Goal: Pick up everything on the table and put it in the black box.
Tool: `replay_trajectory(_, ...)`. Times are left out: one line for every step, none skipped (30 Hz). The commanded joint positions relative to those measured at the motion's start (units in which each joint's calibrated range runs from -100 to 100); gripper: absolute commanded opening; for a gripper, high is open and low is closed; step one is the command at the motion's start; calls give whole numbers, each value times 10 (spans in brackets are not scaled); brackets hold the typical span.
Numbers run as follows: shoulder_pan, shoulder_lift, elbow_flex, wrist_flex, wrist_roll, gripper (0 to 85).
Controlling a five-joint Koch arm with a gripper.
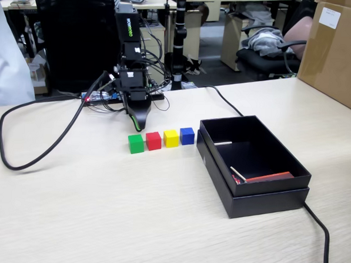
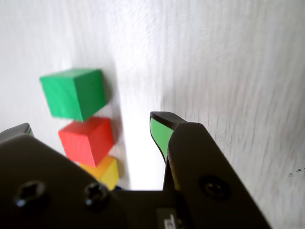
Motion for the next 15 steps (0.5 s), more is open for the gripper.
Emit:
replay_trajectory(-16, 67, 75, -8, -12, 479)
replay_trajectory(-19, 84, 88, -8, -14, 477)
replay_trajectory(-21, 98, 100, -8, -17, 477)
replay_trajectory(-23, 113, 111, -8, -17, 476)
replay_trajectory(-26, 144, 133, -11, -17, 475)
replay_trajectory(-27, 160, 144, -14, -18, 475)
replay_trajectory(-27, 175, 153, -21, -18, 475)
replay_trajectory(-27, 191, 161, -26, -18, 475)
replay_trajectory(-27, 206, 166, -26, -21, 473)
replay_trajectory(-27, 224, 171, -26, -22, 472)
replay_trajectory(-26, 258, 182, -26, -25, 472)
replay_trajectory(-25, 274, 187, -26, -26, 471)
replay_trajectory(-23, 316, 207, -26, -30, 457)
replay_trajectory(-23, 333, 214, -26, -32, 439)
replay_trajectory(-23, 345, 219, -26, -33, 432)
